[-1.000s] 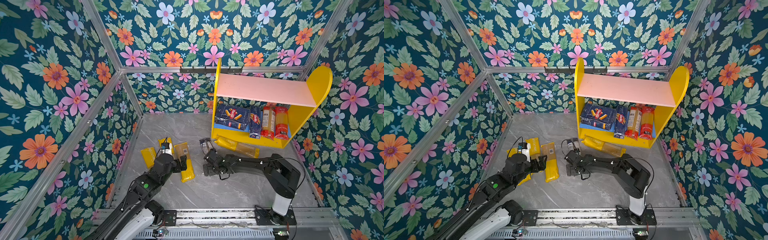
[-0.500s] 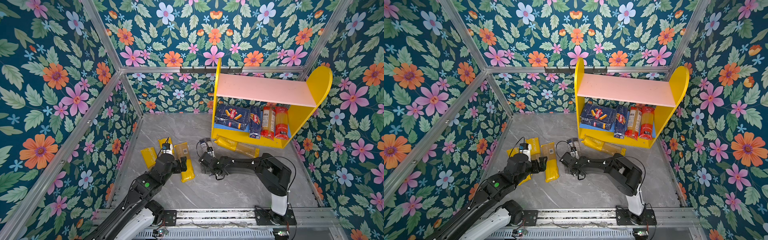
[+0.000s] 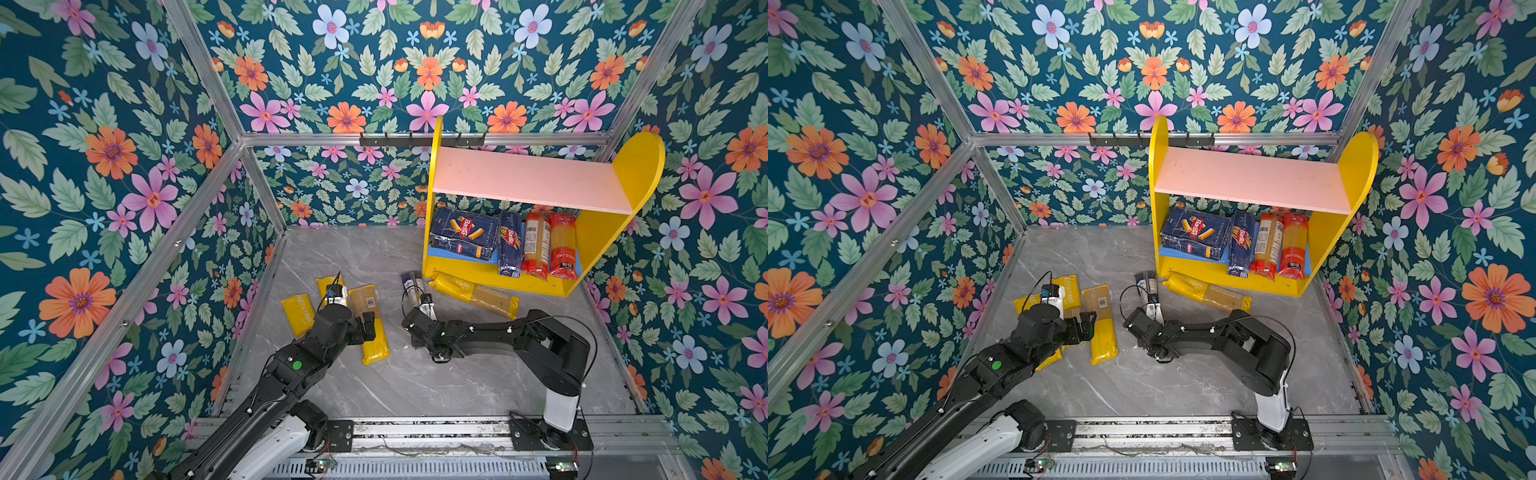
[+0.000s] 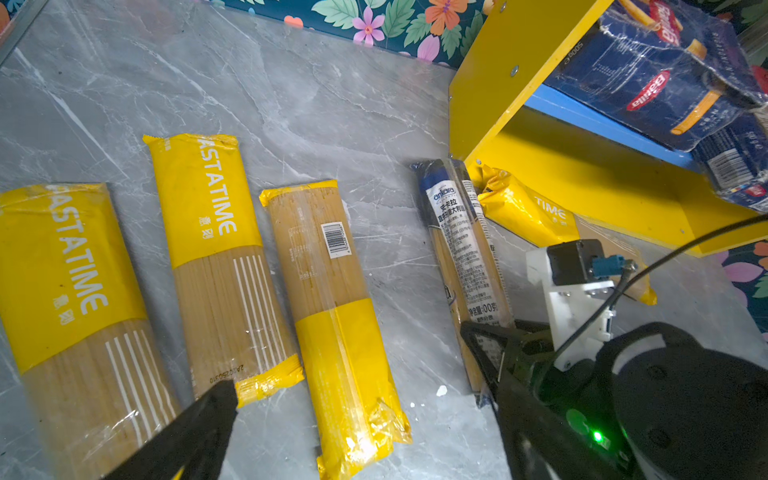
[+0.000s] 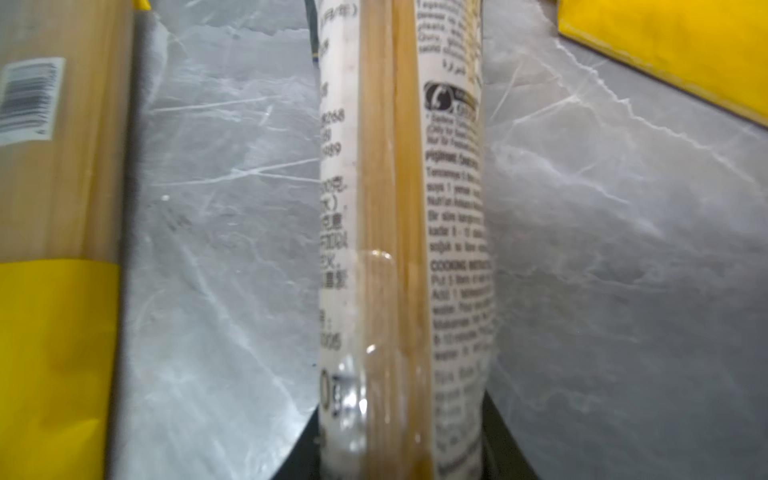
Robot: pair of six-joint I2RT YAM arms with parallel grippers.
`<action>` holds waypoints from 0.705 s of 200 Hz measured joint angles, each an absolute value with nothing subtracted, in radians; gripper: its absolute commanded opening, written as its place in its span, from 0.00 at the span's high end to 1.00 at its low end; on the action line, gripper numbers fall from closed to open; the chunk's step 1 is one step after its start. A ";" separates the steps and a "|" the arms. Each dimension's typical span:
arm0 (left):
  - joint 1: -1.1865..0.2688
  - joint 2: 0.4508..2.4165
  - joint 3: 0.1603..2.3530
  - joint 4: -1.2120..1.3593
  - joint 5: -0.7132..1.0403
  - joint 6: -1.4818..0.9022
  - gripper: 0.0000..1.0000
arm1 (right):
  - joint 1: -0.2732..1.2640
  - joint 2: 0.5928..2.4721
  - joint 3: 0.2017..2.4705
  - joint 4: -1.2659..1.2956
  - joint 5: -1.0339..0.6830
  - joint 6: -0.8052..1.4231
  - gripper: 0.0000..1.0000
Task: Place and organize the pasta boxes and bags onto the shelf
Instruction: 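Lift the white-labelled pack upright with the right gripper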
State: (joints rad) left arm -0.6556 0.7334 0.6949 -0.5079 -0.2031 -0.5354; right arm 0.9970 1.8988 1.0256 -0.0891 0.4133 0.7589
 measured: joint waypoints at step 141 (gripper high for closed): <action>-0.655 0.691 0.710 -0.524 -0.215 -0.542 0.00 | 1.035 1.564 1.022 -0.492 0.211 0.782 0.85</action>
